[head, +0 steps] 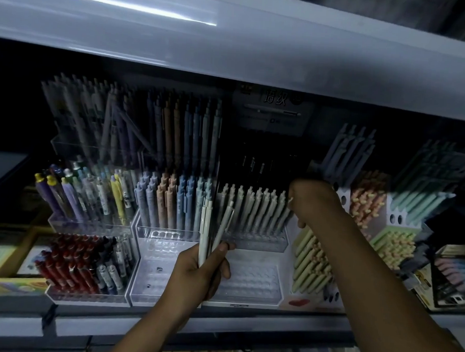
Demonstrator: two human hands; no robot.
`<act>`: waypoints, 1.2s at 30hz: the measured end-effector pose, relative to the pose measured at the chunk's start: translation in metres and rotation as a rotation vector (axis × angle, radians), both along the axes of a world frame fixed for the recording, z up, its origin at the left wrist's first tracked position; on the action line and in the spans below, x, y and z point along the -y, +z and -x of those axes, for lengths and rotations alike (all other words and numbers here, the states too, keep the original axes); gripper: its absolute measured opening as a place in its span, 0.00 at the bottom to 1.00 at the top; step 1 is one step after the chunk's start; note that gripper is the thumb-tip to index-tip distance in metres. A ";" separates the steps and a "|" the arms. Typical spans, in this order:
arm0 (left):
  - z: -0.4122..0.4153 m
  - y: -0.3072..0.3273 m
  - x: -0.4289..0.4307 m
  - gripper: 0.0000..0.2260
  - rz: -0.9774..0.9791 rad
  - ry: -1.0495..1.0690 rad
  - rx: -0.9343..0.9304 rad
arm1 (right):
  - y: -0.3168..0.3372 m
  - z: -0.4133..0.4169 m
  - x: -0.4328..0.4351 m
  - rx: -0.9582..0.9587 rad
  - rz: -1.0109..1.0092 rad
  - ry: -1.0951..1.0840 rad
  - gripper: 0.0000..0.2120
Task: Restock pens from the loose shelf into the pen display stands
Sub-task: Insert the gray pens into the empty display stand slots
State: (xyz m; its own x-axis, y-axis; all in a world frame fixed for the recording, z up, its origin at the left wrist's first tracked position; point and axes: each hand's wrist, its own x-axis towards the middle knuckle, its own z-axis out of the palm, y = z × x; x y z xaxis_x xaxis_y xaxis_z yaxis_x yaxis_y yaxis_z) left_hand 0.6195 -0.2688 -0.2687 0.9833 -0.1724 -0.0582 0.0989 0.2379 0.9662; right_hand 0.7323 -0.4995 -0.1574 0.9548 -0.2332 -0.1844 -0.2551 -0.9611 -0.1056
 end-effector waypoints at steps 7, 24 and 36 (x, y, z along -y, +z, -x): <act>-0.002 0.002 -0.001 0.13 0.003 0.004 -0.002 | -0.005 0.007 -0.003 0.036 -0.018 -0.037 0.18; 0.000 0.003 -0.001 0.15 0.121 -0.062 -0.012 | -0.004 0.056 -0.052 0.089 -0.988 0.350 0.13; 0.000 0.000 -0.013 0.20 0.118 -0.054 -0.024 | -0.004 0.042 -0.055 0.176 -1.362 0.314 0.10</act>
State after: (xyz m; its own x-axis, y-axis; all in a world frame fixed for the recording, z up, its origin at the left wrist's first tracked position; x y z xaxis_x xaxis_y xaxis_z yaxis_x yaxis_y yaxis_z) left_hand 0.6195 -0.2553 -0.2692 0.9709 -0.2325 -0.0579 0.1377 0.3433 0.9291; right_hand 0.6904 -0.4441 -0.1613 0.9669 0.2526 0.0358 0.0617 -0.0952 -0.9935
